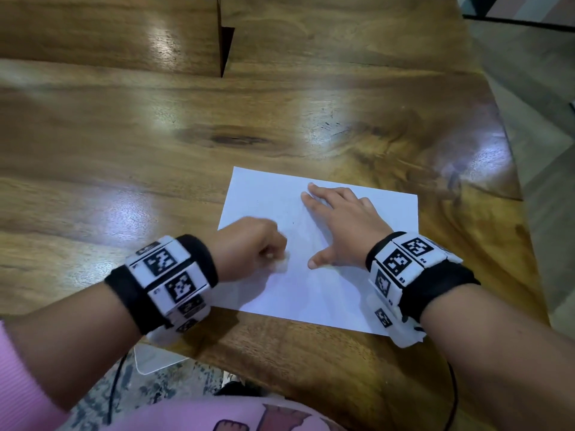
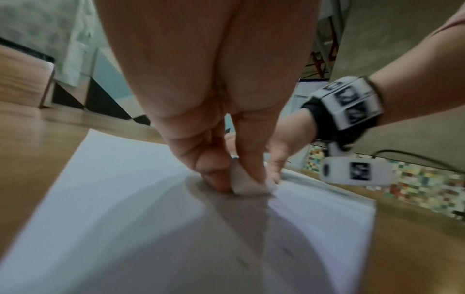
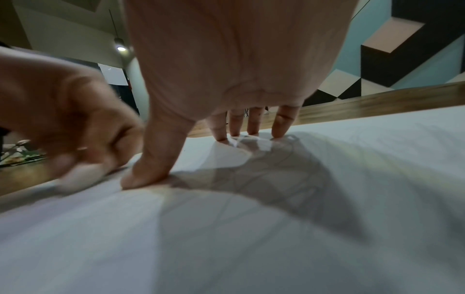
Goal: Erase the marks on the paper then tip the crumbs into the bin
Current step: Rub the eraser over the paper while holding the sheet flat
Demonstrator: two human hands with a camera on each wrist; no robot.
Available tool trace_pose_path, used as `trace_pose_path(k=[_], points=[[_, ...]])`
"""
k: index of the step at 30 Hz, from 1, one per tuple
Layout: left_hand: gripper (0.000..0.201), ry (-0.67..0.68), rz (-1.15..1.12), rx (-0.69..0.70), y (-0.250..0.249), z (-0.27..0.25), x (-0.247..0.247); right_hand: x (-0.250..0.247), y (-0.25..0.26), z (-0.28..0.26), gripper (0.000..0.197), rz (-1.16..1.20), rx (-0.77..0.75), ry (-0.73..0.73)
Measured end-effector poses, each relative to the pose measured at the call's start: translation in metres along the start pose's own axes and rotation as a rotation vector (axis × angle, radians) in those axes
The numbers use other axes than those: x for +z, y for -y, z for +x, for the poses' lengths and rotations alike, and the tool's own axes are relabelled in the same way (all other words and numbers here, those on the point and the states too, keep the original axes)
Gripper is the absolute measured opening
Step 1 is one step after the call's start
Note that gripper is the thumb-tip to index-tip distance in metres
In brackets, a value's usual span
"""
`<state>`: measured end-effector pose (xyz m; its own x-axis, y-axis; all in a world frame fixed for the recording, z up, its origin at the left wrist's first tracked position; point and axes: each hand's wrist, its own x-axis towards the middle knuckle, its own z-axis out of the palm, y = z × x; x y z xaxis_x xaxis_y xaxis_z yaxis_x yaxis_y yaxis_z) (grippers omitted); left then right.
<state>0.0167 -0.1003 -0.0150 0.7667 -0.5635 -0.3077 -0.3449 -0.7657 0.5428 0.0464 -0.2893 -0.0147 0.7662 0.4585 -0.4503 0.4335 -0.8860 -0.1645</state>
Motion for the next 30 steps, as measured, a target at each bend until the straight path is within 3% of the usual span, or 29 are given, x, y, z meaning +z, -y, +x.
trace_pose_path(k=[2, 3, 8, 14, 19, 24, 25, 28, 30], points=[[0.004, 0.106, -0.028, -0.004, 0.0, -0.01, 0.003, 0.0, 0.0, 0.0, 0.114, 0.0, 0.002, 0.003], [0.002, 0.093, -0.038, -0.018, -0.001, -0.007, 0.001, 0.0, 0.001, 0.0, 0.113, -0.002, 0.001, 0.004], [0.009, -0.126, 0.027, -0.095, -0.007, 0.029, -0.02, 0.0, 0.001, 0.0, 0.113, 0.012, 0.009, 0.003], [0.003, 0.096, -0.026, 0.015, -0.003, -0.008, 0.003, 0.0, 0.0, -0.001, 0.113, 0.011, 0.005, 0.01], [0.015, -0.116, -0.031, -0.095, -0.005, 0.009, -0.004, -0.001, 0.001, 0.0, 0.113, 0.007, 0.004, 0.007], [0.007, 0.184, -0.042, -0.013, -0.007, -0.011, 0.004, 0.0, 0.001, 0.0, 0.113, 0.006, 0.001, 0.006], [0.007, 0.163, -0.032, -0.023, -0.006, -0.008, 0.002, 0.0, 0.001, 0.0, 0.113, 0.003, 0.002, 0.003], [0.011, -0.108, -0.017, -0.101, -0.004, 0.005, -0.004, 0.0, 0.001, 0.0, 0.113, -0.005, 0.005, 0.003], [0.016, -0.152, -0.045, -0.074, -0.002, 0.002, -0.001, 0.0, 0.001, 0.0, 0.113, -0.006, 0.006, 0.004]])
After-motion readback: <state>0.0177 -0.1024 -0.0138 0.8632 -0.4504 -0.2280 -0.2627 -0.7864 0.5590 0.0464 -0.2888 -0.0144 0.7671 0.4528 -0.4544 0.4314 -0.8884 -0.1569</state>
